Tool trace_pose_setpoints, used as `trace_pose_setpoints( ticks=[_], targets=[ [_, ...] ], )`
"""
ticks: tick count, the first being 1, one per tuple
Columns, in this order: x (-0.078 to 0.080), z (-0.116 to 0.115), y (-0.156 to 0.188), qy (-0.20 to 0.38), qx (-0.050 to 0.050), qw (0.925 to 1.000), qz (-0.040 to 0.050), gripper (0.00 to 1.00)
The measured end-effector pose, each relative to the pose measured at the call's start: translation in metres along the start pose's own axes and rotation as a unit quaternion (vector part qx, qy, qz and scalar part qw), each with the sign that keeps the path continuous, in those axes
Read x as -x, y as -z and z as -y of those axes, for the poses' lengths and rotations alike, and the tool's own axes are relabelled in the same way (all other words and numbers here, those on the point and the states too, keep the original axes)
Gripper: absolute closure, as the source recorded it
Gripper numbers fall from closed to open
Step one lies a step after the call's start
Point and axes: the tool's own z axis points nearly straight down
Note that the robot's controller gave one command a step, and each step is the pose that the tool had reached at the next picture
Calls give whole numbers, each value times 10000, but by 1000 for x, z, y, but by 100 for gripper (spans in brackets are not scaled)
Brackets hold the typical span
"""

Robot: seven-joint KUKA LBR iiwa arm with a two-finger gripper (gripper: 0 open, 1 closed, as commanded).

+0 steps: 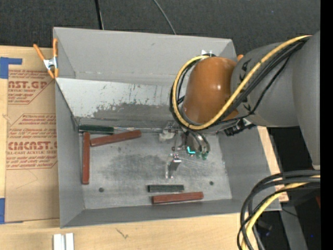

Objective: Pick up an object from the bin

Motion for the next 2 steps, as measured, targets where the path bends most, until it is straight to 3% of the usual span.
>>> trace_pose_setpoints(
  ticks=[1,2],
  targets=[
    [2,0,4,-1,3,10000,38,0],
    [-52,15,-64,384,3,9992,141,100]
  ],
)
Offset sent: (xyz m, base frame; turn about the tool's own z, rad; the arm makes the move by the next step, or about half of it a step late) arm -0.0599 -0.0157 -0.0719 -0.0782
